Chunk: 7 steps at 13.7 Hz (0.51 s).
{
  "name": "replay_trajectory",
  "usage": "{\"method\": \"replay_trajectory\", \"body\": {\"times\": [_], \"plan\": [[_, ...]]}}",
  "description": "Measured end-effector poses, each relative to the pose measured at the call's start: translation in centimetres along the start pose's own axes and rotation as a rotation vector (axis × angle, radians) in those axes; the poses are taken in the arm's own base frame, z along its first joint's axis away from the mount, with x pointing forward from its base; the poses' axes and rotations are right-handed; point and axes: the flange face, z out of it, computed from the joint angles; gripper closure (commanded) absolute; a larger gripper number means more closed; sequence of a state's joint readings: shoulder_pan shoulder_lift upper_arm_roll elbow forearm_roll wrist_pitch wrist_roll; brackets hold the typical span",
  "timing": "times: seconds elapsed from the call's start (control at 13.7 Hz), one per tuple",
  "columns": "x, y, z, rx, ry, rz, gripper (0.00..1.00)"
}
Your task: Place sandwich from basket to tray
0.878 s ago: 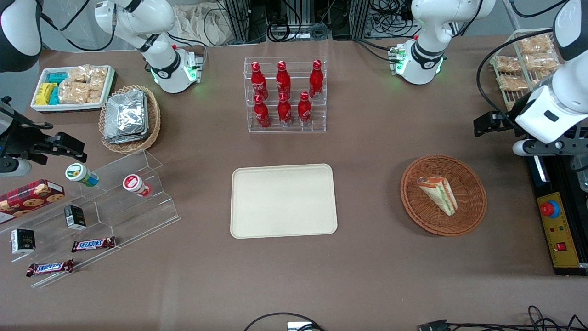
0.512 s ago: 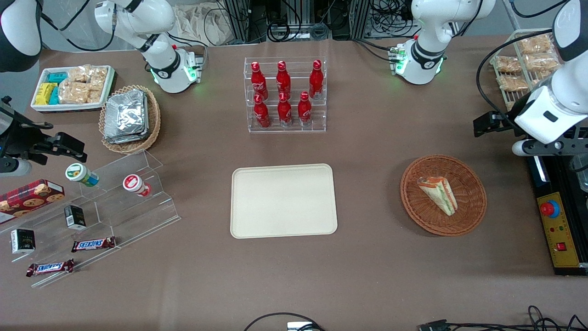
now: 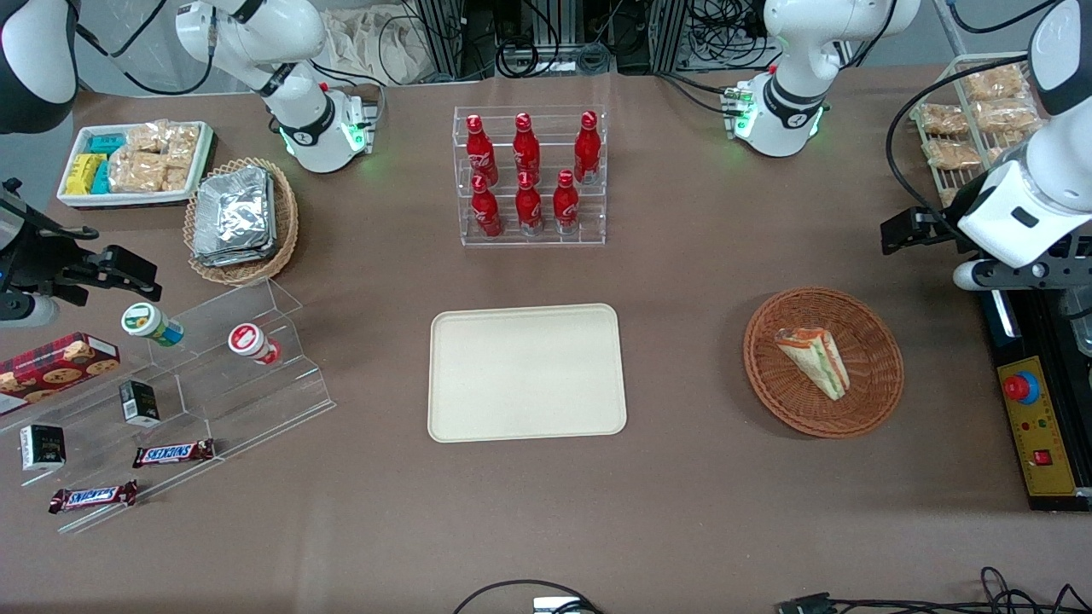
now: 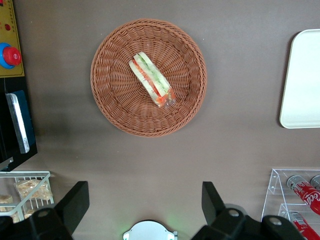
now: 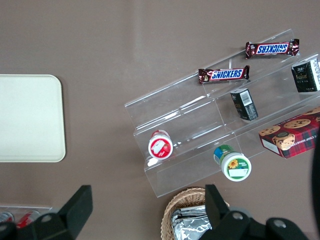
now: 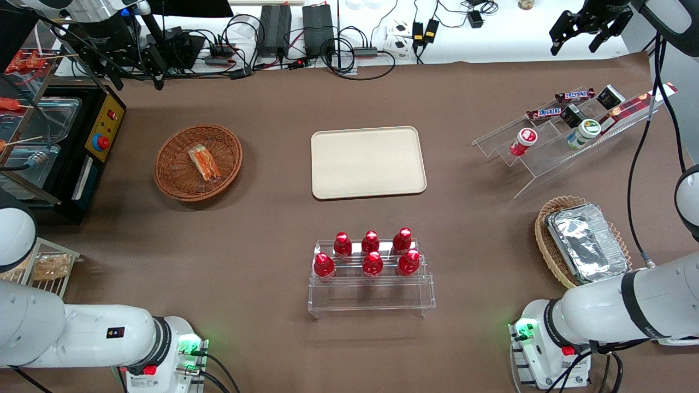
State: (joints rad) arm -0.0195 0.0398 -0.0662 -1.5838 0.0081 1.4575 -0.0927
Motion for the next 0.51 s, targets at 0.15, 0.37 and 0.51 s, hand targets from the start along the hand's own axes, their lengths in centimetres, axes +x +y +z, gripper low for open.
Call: {"method": "replay_trajectory", "body": {"times": [0.15, 0.37, 0.51], "plan": [[0.2, -0.4, 0.6, 0.0, -0.012, -0.028, 0.01], [1.7, -2.1, 2.9, -0.004, -0.038, -0.108, 0.01], [3.4, -2.7, 5.6, -0.002, -0.072, -0.208, 0.01]]}}
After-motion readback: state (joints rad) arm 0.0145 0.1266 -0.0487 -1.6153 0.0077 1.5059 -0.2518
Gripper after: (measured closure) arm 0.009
